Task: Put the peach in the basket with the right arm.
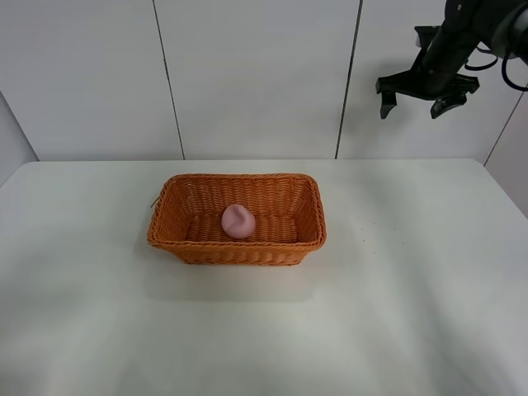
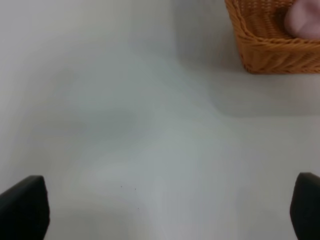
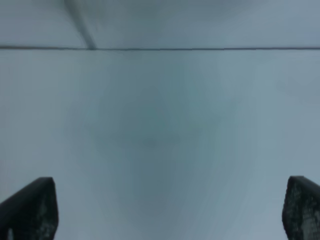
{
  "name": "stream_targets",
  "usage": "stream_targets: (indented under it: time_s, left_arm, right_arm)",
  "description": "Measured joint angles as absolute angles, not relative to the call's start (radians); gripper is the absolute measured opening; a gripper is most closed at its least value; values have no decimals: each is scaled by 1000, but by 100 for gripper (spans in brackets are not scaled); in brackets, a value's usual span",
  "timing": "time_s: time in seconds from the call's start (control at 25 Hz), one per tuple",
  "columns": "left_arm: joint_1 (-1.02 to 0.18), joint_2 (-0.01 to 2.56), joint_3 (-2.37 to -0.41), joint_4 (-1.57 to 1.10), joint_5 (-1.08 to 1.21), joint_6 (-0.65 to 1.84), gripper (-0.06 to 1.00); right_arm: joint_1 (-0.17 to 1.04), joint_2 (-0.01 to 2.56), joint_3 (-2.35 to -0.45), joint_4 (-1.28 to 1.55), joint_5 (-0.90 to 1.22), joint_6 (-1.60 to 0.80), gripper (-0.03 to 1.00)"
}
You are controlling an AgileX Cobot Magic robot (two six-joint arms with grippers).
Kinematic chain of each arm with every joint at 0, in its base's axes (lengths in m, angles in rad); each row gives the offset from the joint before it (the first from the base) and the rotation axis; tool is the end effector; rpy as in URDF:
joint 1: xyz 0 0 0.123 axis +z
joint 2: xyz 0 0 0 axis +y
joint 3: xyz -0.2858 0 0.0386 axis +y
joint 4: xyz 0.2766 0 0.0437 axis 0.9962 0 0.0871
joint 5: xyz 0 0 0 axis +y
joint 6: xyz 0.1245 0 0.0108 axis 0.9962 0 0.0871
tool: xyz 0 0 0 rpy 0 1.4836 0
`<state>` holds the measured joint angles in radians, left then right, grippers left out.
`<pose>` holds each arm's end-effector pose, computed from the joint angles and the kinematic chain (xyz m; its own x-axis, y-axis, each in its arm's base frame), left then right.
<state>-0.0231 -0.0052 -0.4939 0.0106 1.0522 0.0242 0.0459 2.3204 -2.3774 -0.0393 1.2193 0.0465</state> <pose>0.0476 0.0001 0.2747 -0.4485 0.0398 -0.8929 0.0281 0.9991 0.0304 0.5556 0.0209 0.2554 -0.8791 -0.0074 -0.4767 0.0007 0.9999 -0.0167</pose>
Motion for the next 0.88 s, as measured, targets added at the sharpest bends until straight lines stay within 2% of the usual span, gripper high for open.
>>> stream_targets:
  time_s: [0.28, 0.4, 0.68, 0.88]
  left_arm:
    - [-23, -5, -494, 11, 1052, 24, 99]
    - [-23, -5, -494, 11, 1052, 24, 99]
    - [-23, -5, -494, 11, 1052, 24, 99]
    - [-23, -5, -494, 11, 1052, 24, 99]
  right_arm:
    - [27, 2318, -2374, -31, 1218, 45, 70]
    - [27, 2286, -2317, -31, 1217, 42, 70]
    - [27, 2092, -2067, -31, 1217, 25, 70]
    - [27, 1863, -1795, -12, 1215, 25, 70]
